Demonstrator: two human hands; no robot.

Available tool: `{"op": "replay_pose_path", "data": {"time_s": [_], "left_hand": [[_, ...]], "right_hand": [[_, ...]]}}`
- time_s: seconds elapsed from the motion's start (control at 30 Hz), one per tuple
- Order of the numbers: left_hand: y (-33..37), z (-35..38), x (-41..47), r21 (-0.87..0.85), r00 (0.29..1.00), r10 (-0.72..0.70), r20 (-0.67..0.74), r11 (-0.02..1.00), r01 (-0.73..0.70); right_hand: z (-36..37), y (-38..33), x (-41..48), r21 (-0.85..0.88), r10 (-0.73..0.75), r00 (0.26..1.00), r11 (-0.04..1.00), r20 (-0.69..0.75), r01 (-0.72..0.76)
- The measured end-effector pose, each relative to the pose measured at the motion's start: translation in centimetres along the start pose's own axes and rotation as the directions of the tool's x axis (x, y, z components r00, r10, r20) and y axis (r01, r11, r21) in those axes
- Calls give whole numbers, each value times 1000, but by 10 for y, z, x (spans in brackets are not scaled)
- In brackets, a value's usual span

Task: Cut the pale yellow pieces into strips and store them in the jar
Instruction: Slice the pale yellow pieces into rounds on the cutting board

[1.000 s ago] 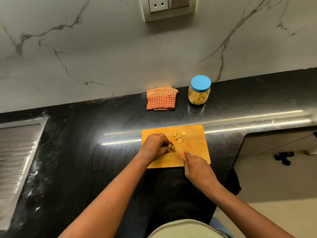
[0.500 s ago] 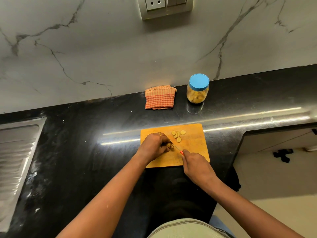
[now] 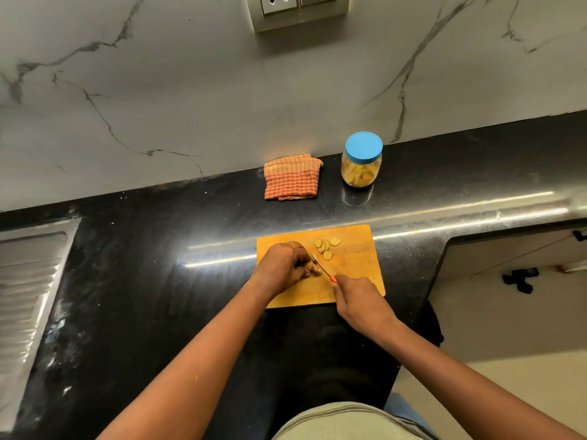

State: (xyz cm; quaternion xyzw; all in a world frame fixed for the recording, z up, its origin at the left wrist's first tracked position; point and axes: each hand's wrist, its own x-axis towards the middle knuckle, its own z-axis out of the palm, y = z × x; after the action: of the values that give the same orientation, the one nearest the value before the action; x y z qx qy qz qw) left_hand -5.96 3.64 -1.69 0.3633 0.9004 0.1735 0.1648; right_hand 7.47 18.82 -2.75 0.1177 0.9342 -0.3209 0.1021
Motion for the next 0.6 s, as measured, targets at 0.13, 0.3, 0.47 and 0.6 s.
{"op": "replay_pose_path", "data": {"time_s": [0.13,0.3,0.47,0.6], "left_hand": [[1,-1,0,-13,1000,-10,0,1000,10],[0,-1,-1,-33,1000,-24,2,999,24],[0,2,-4,-40,999,-29,-14,999,28],[0,2,-5,-33,1000,-8,-28,999,7]], "right_hand": [[0,2,-4,-30,13,1000,999,-22,-14],[-1,6,-8,-34,45,995,998,-90,-48],[2,2,-11,-7,1,998,1000,-69,-1],[4,1,-12,2,-13,997,1000,-74,13]]}}
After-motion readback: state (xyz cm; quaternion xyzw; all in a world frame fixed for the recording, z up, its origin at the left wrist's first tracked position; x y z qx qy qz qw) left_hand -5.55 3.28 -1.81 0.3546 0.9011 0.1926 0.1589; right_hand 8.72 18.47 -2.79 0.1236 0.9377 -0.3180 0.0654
